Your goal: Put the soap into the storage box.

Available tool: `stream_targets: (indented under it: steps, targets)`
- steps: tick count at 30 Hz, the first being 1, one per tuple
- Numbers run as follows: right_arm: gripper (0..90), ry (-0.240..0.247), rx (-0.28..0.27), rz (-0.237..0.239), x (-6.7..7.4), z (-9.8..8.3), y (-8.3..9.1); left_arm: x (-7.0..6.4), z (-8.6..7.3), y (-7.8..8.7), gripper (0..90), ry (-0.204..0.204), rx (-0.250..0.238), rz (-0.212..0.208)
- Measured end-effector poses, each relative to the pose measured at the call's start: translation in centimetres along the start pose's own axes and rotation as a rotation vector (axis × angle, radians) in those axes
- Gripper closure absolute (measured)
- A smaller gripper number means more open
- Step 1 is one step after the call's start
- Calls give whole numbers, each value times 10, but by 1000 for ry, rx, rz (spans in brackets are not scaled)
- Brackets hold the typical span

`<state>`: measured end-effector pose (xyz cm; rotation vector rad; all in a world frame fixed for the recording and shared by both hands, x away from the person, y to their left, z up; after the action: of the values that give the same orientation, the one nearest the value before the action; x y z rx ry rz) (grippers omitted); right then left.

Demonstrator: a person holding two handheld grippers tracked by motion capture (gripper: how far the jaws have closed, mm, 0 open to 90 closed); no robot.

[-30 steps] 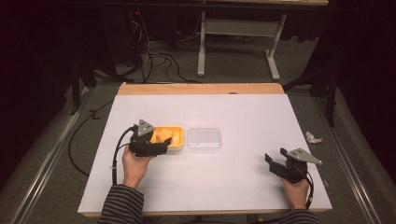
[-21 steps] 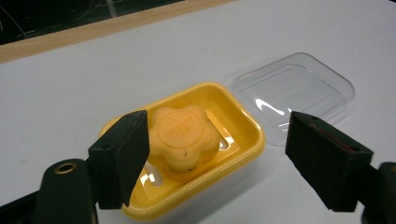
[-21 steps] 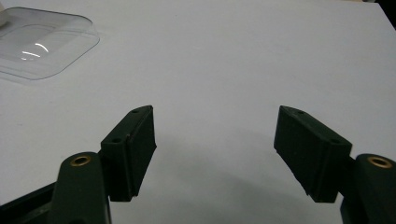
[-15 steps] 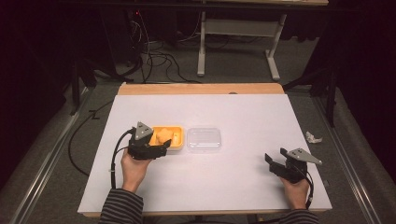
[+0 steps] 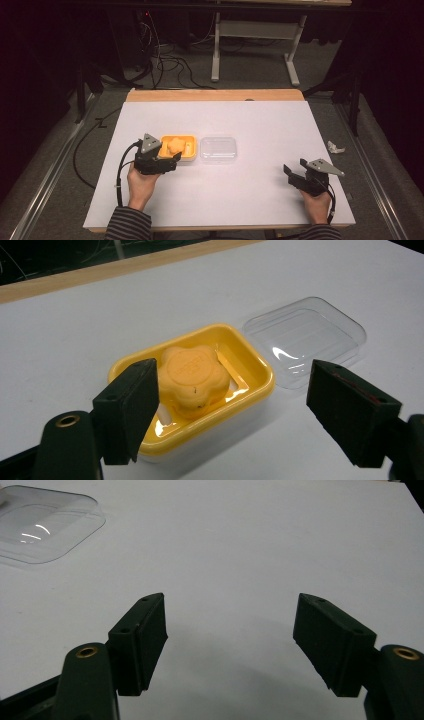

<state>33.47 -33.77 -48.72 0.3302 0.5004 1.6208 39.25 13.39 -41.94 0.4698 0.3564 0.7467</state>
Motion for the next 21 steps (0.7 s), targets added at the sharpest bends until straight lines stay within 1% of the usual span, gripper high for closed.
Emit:
stream_targets:
  steps: [5,8,12,18,21]
  targets:
    - [300,1,3,0,0,0,0,-2,1,3,215,8,-24,-7]
    - [300,3,7,-2,1,0,0,-5,1,6,216,0,-30,-10]
    - [300,4,6,-4,1,0,0,-8,1,10,217,1,-41,-15]
    - [301,3,9,-2,1,0,0,-13,-2,14,217,0,-47,-20]
    - [300,2,9,-2,1,0,0,-14,-4,14,218,-5,-41,-18]
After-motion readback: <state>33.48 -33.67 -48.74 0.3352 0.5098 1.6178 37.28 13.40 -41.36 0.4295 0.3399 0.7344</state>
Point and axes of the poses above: each handheld gripper's, and its own axes: y roughly backward along the jaws, z roughly out of its top, x roughly to its left, the point moved 2 cm from there along -y, roughly forward along the jaws, and after that the axes turned 10 degrees about -z, right-handed, at the moved point
